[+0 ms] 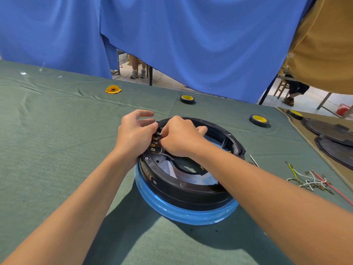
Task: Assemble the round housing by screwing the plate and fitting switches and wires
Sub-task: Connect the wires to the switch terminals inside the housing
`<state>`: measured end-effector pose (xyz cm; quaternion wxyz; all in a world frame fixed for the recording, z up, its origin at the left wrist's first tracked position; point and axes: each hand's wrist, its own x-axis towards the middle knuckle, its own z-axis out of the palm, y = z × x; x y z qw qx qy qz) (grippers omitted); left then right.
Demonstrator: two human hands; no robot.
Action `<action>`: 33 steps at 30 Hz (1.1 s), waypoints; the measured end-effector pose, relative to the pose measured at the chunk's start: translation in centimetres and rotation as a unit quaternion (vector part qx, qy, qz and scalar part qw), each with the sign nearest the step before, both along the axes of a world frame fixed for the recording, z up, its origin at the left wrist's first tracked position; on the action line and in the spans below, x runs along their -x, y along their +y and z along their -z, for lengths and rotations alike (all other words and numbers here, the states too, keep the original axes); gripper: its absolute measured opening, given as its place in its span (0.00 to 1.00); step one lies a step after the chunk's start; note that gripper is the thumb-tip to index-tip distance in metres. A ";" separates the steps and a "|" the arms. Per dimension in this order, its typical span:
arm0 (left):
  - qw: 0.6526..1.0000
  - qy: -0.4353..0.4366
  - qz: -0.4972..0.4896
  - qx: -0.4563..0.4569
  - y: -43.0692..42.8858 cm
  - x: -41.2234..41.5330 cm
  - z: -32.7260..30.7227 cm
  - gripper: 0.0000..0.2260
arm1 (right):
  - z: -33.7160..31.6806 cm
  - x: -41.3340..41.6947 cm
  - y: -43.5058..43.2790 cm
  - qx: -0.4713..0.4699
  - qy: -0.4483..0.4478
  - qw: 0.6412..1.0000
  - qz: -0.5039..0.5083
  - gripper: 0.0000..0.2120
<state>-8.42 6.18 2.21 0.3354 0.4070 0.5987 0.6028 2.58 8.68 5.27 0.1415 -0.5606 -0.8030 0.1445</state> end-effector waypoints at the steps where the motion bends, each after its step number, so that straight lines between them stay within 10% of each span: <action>1: 1.000 -0.001 0.000 0.001 0.0 0.0 0.0 0.12 | 0.1 0.1 0.0 0.002 0.005 1.000 0.002 0.06; 33: 1.000 -0.002 0.006 0.003 0.0 0.0 -0.1 0.12 | -0.1 -1.5 0.8 0.040 -0.036 0.996 -0.073 0.07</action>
